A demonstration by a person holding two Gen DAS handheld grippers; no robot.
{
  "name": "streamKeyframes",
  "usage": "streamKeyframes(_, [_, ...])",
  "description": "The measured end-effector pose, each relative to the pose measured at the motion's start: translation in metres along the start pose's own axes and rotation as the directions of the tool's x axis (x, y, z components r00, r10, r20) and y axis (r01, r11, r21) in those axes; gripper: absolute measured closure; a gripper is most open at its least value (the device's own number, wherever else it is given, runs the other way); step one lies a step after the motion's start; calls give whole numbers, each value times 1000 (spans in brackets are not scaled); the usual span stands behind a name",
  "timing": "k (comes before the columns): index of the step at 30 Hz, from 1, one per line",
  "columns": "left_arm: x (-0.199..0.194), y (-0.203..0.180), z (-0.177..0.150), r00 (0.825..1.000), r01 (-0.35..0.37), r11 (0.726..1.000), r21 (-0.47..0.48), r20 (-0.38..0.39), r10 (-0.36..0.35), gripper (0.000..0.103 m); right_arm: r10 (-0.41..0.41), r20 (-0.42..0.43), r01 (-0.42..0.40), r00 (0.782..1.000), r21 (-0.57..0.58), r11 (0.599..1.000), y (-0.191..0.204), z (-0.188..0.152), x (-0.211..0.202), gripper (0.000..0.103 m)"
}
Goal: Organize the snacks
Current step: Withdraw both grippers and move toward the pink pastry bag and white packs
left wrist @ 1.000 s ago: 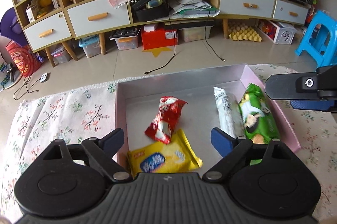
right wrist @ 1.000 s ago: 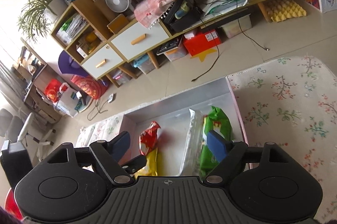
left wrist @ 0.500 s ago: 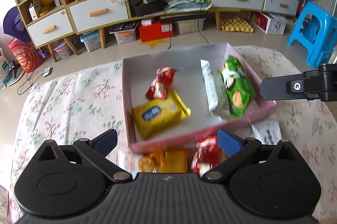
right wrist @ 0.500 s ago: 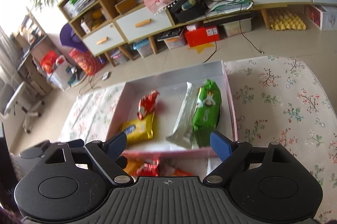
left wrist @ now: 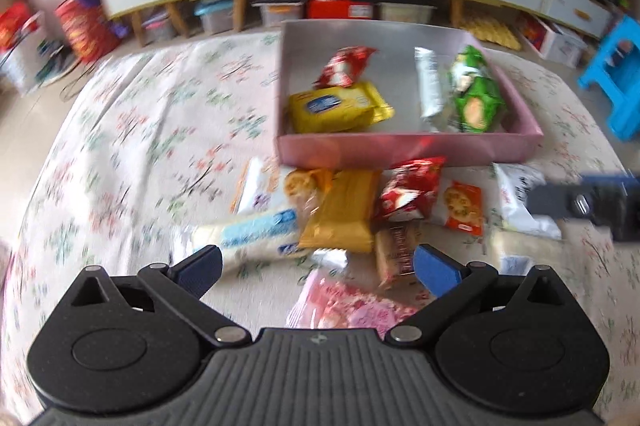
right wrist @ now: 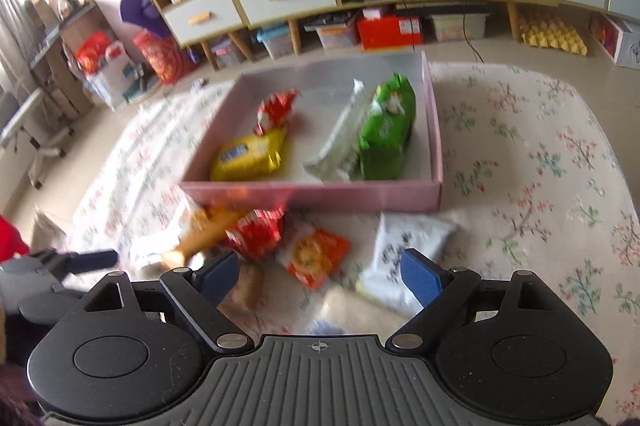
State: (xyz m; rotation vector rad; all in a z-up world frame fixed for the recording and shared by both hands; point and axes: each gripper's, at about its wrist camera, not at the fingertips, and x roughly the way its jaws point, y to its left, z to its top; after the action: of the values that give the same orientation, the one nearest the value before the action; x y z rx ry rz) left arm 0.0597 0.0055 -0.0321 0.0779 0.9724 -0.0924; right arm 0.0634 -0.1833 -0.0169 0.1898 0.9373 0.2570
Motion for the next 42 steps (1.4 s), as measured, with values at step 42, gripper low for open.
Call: streamKeyframes(42, [-14, 56, -47, 991, 80, 997, 19, -110, -78, 24, 43, -289, -85, 956, -133, 988, -1, -56, 23, 13])
